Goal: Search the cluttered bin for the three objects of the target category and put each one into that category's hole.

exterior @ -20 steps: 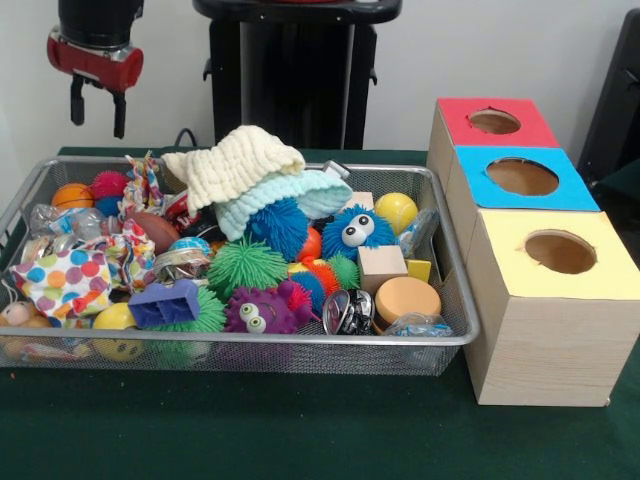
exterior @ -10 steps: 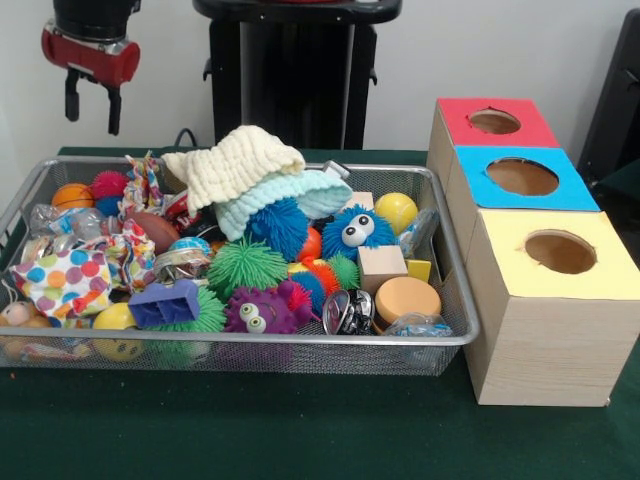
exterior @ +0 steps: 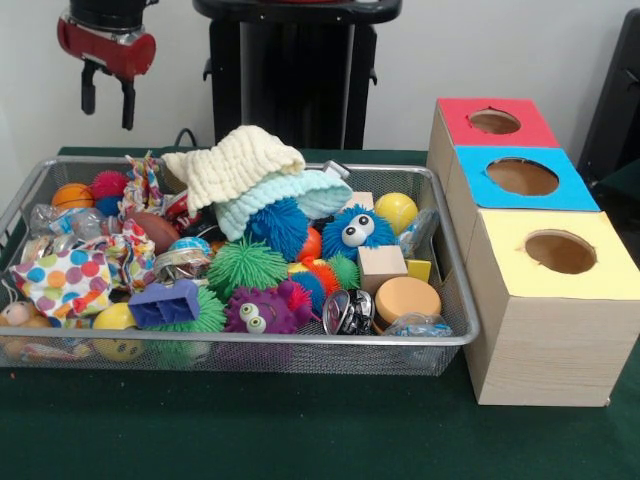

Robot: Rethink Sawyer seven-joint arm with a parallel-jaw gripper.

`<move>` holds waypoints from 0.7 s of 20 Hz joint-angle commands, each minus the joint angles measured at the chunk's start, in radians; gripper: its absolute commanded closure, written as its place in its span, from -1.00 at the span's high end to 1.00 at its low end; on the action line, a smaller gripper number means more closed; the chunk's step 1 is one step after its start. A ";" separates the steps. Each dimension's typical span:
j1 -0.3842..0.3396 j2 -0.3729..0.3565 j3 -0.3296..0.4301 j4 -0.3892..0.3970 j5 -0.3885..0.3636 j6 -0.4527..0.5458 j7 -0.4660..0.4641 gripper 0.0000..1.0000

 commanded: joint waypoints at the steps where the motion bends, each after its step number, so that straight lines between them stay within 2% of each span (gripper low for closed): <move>1: 0.046 0.005 -0.059 0.118 0.190 -0.107 0.385 1.00; 7: 0.064 0.000 -0.081 0.196 0.313 -0.179 0.437 1.00; 14: 0.039 -0.021 -0.044 0.293 0.396 -0.250 0.487 1.00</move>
